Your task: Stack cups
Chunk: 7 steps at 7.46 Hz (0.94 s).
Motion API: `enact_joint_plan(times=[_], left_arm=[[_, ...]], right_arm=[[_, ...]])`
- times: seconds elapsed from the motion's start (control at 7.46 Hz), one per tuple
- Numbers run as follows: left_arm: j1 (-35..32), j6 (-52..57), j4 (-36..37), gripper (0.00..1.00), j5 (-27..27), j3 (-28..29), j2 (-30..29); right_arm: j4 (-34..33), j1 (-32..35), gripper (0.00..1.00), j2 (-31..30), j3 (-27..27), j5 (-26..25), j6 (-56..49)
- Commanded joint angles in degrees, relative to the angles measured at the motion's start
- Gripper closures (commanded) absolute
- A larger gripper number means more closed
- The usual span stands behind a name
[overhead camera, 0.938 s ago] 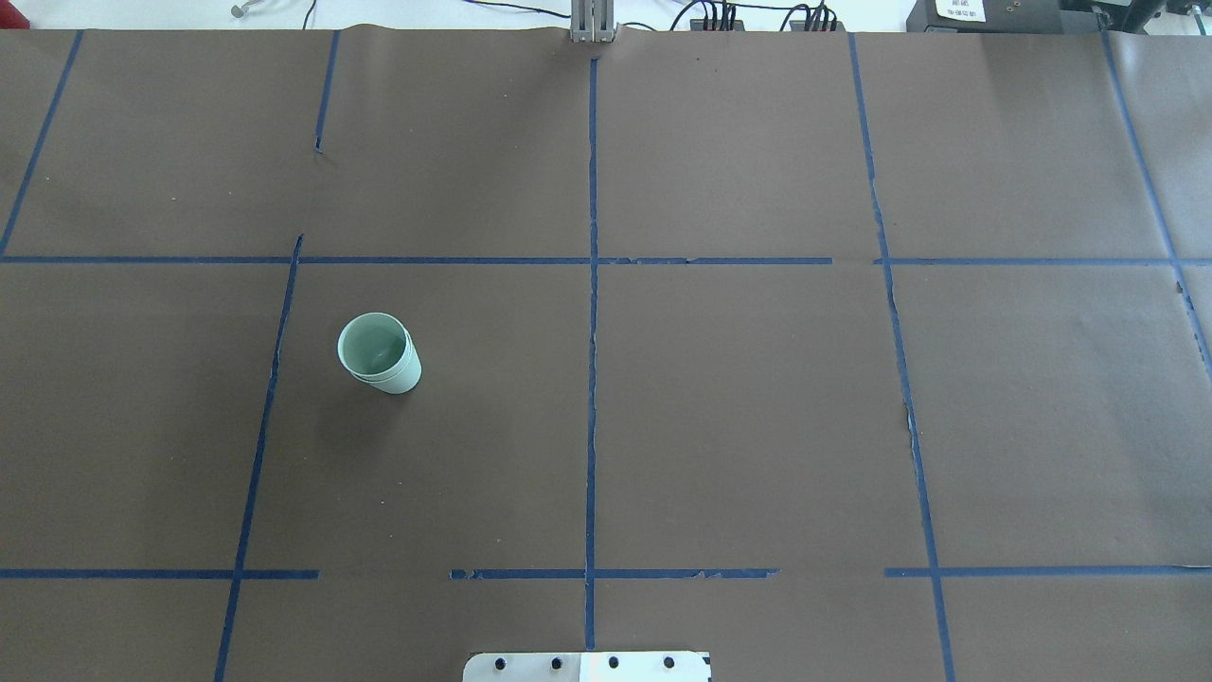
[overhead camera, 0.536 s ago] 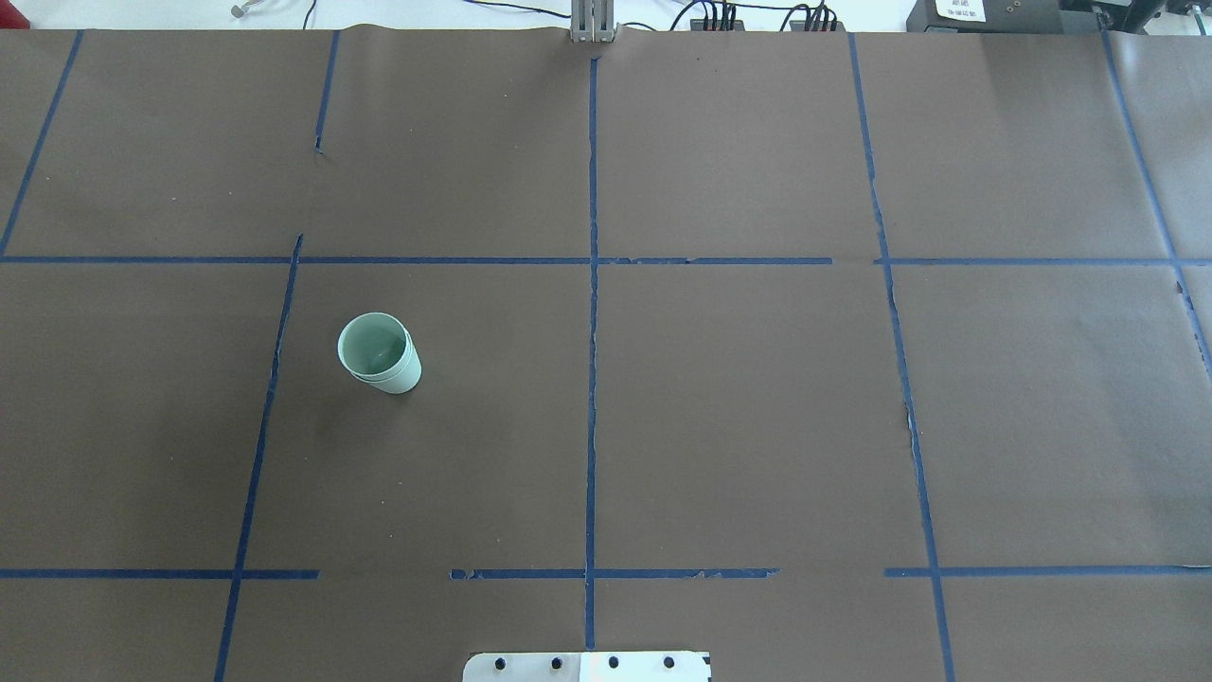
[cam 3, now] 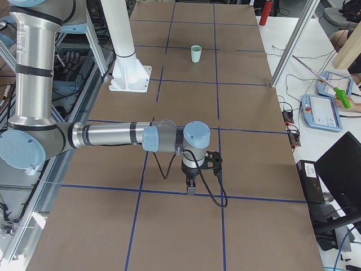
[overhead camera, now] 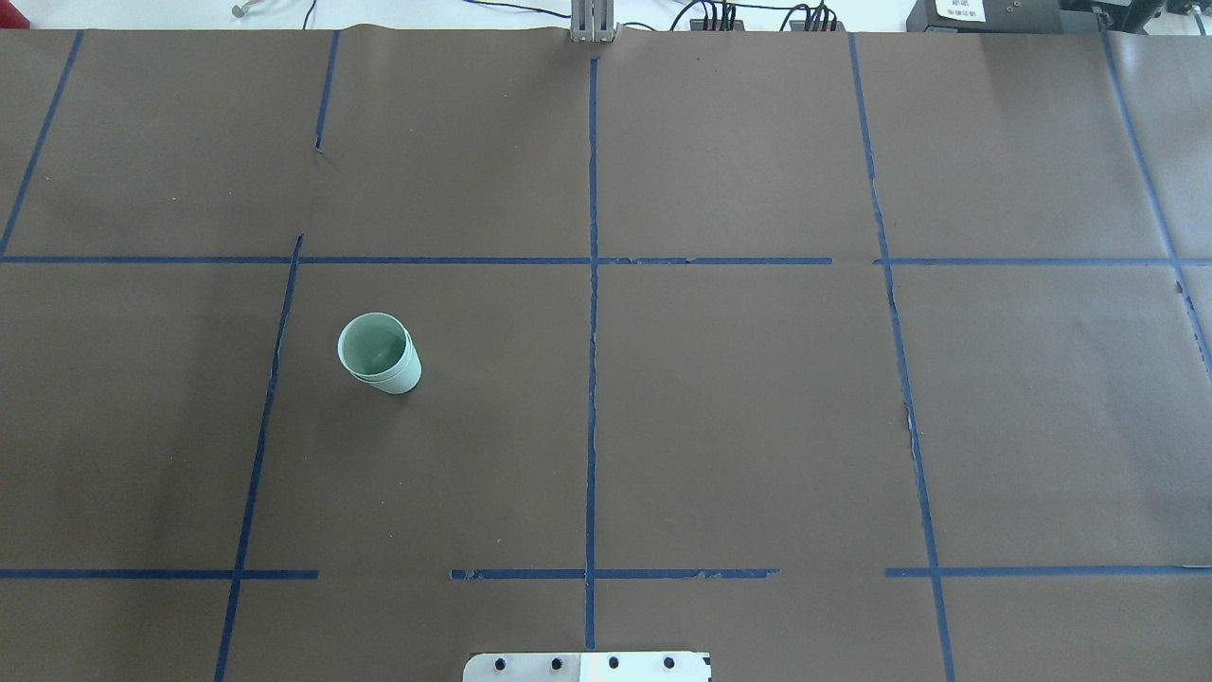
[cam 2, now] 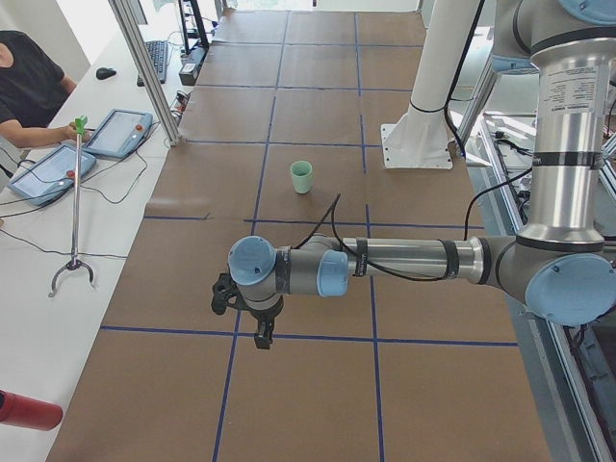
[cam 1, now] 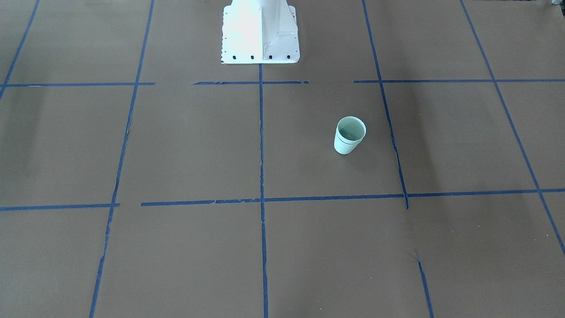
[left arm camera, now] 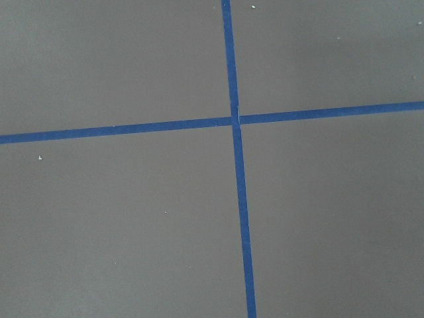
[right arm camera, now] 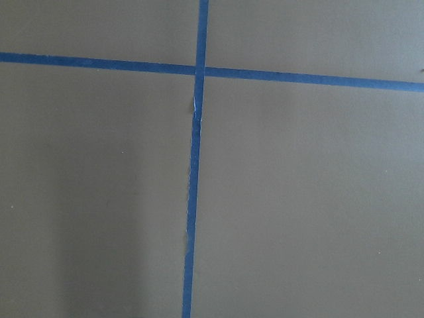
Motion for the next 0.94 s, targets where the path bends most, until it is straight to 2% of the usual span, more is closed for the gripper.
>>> enact_joint_plan(times=[0.0, 0.8], left_arm=[[-0.16, -0.49, -0.60, 0.00, -0.24, 0.54, 0.21], [-0.16, -0.75, -0.42, 0.00, 0.02, 0.19, -0.40]], right_arm=[[-0.01, 0.00, 0.00, 0.00, 0.00, 0.00, -0.02], [0.07, 0.00, 0.00, 0.00, 0.00, 0.00, -0.02]])
